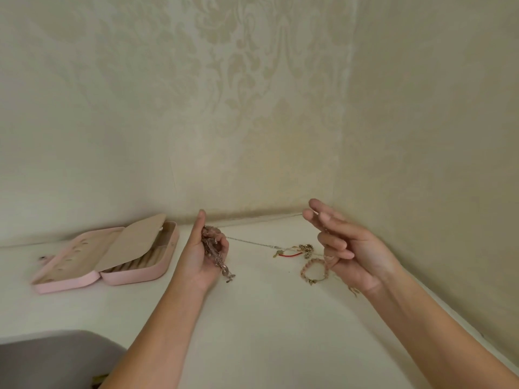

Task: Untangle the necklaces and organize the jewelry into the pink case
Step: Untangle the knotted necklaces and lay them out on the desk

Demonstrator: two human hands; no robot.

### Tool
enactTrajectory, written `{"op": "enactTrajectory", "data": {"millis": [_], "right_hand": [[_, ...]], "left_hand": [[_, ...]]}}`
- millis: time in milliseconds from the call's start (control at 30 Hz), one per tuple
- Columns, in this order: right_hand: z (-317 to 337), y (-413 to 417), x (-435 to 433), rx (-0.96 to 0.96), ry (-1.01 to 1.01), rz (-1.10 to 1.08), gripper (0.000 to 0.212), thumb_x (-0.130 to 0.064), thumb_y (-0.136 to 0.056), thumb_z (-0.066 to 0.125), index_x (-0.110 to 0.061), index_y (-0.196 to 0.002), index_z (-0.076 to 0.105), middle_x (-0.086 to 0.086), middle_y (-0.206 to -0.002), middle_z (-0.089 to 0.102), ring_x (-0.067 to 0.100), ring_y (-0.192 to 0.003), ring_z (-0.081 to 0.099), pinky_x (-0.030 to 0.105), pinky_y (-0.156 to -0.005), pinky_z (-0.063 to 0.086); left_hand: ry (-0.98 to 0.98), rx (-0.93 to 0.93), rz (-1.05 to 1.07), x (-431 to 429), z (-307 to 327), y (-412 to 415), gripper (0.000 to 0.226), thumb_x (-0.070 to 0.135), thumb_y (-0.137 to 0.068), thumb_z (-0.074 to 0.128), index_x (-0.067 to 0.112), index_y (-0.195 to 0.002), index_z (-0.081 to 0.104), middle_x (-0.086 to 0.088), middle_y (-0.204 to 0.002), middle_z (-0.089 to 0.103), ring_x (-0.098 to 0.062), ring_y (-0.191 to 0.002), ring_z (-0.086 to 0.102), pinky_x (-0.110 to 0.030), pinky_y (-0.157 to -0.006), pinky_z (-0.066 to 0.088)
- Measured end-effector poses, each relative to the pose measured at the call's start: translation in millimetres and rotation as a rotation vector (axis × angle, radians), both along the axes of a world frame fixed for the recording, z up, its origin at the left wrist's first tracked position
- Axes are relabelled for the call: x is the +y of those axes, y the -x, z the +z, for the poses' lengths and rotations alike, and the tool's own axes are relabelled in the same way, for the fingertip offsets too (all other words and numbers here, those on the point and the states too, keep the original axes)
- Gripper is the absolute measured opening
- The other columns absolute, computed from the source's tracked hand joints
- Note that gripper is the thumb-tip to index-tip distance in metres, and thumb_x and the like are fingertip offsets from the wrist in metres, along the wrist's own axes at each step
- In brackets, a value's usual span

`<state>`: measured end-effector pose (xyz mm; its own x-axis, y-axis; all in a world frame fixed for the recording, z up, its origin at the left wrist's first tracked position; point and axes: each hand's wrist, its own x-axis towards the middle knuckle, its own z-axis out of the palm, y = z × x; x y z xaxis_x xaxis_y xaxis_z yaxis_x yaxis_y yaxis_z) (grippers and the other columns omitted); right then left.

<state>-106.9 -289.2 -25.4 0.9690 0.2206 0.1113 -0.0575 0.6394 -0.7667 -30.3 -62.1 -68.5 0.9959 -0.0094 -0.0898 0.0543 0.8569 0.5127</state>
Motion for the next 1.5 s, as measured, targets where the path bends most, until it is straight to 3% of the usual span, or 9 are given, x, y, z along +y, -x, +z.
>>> {"op": "enactTrajectory", "data": {"millis": [133,333,500,667,900,1067,1233,1367,1500], "right_hand": [[2,3,2,0.014,0.032,-0.025,0.037,0.002,-0.073,0.051,-0.015,-0.092,0.079,0.002,-0.116,0.070,0.003,-0.034,0.032,0.008,-0.028,0.021],[14,6,-17,-0.122,0.126,-0.038,0.033,-0.005,-0.073,0.056,-0.016,-0.096,0.076,0.000,-0.114,0.071,0.001,-0.027,0.025,0.008,-0.027,0.015],[16,-3,-53,-0.235,-0.207,0.408,0.032,0.001,-0.097,0.043,-0.003,-0.122,0.063,0.018,-0.131,0.059,0.009,-0.041,0.052,0.013,-0.040,0.043],[25,10,-54,-0.173,0.580,0.002,0.026,-0.004,-0.083,0.059,-0.010,-0.106,0.070,0.011,-0.094,0.074,0.001,-0.027,0.030,0.012,-0.026,0.022],[13,11,-38,-0.053,1.398,0.043,0.009,-0.008,-0.086,0.066,-0.002,-0.084,0.072,0.006,-0.061,0.062,0.008,-0.036,0.040,0.019,-0.039,0.030],[20,17,-35,-0.221,1.002,0.196,0.016,-0.010,-0.097,0.052,-0.007,-0.083,0.059,0.006,-0.072,0.060,0.014,-0.056,0.058,0.019,-0.052,0.045],[22,14,-41,-0.286,0.450,0.234,0.016,-0.016,-0.088,0.050,-0.010,-0.080,0.062,0.003,-0.065,0.053,0.011,-0.051,0.046,0.018,-0.049,0.041],[20,14,-40,-0.304,0.468,0.202,0.020,-0.015,-0.092,0.048,-0.010,-0.103,0.064,-0.002,-0.053,0.041,0.000,-0.035,0.025,0.017,-0.037,0.013],[21,17,-39,-0.367,0.592,0.304,0.031,-0.018,-0.094,0.048,-0.018,-0.121,0.063,-0.006,-0.049,0.036,0.002,-0.036,0.022,0.019,-0.039,0.014]], "left_hand": [[-0.009,0.036,-0.077,4,-3,-1,0.043,0.042,-0.071,0.071,0.020,-0.052,0.041,0.009,-0.050,0.036,-0.004,-0.038,0.036,-0.013,-0.038,0.034],[-0.516,0.000,-0.069,2,-11,-2,0.043,0.044,-0.069,0.071,0.019,-0.058,0.037,0.008,-0.047,0.025,-0.005,-0.037,0.022,-0.017,-0.034,0.020],[-1.003,-0.130,-0.144,-4,-14,3,0.044,0.045,-0.066,0.076,0.013,-0.061,0.046,0.004,-0.050,0.021,-0.010,-0.041,0.017,-0.019,-0.039,0.017],[-1.203,-0.124,0.098,0,-19,1,0.041,0.035,-0.076,0.079,0.013,-0.056,0.051,0.002,-0.042,0.034,-0.015,-0.035,0.028,-0.020,-0.042,0.026],[-1.261,-0.151,0.230,8,-22,-9,0.049,0.040,-0.082,0.072,0.013,-0.055,0.042,-0.003,-0.052,0.039,-0.018,-0.048,0.035,-0.027,-0.050,0.028],[-1.160,-0.128,0.122,12,-19,-10,0.045,0.038,-0.082,0.072,0.010,-0.058,0.046,-0.006,-0.058,0.048,-0.018,-0.056,0.049,-0.028,-0.060,0.037],[-0.889,-0.089,0.033,18,-13,-5,0.048,0.036,-0.085,0.067,0.022,-0.060,0.028,0.005,-0.048,0.021,-0.011,-0.045,0.022,-0.027,-0.055,0.030],[-1.141,-0.223,-0.109,7,-13,11,0.046,0.043,-0.067,0.081,0.019,-0.053,0.044,0.005,-0.050,0.038,-0.013,-0.049,0.035,-0.024,-0.053,0.036],[-1.206,-0.444,-0.252,-20,-10,38,0.022,0.045,-0.062,0.077,0.027,-0.074,0.075,0.011,-0.083,0.072,-0.007,-0.082,0.065,-0.013,-0.073,0.046]]}}
